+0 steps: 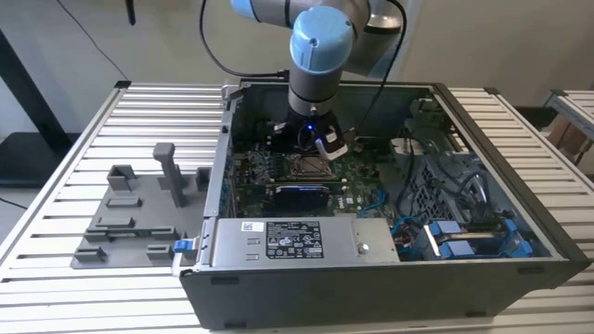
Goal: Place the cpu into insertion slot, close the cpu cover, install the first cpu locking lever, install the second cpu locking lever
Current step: 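Install the first cpu locking lever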
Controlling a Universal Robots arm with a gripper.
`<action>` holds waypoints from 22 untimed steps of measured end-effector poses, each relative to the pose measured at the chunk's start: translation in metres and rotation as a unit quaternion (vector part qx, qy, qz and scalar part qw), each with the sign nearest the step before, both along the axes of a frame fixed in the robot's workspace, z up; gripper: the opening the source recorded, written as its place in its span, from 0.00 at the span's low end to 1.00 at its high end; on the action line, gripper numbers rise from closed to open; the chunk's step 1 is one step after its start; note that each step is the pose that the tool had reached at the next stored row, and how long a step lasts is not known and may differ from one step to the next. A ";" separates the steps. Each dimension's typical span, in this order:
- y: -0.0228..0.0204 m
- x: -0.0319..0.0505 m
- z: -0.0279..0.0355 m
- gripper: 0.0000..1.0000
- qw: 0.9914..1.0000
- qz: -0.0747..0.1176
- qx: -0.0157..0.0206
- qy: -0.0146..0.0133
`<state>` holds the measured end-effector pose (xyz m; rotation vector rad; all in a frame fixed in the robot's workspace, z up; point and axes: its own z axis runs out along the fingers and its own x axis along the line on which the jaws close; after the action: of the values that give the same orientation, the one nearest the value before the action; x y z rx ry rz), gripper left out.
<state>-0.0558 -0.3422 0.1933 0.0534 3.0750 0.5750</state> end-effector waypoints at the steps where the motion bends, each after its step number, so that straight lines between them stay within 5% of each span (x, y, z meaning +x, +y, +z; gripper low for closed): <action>1: 0.0000 0.0013 -0.0002 0.11 1.000 0.000 0.000 0.000; 14: 0.0003 0.0185 -0.0026 0.11 1.000 0.000 0.000 0.000; 22: 0.0014 0.0225 -0.0027 0.11 1.000 0.000 0.000 0.000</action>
<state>-0.0333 -0.3407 0.1906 0.0534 3.0751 0.5749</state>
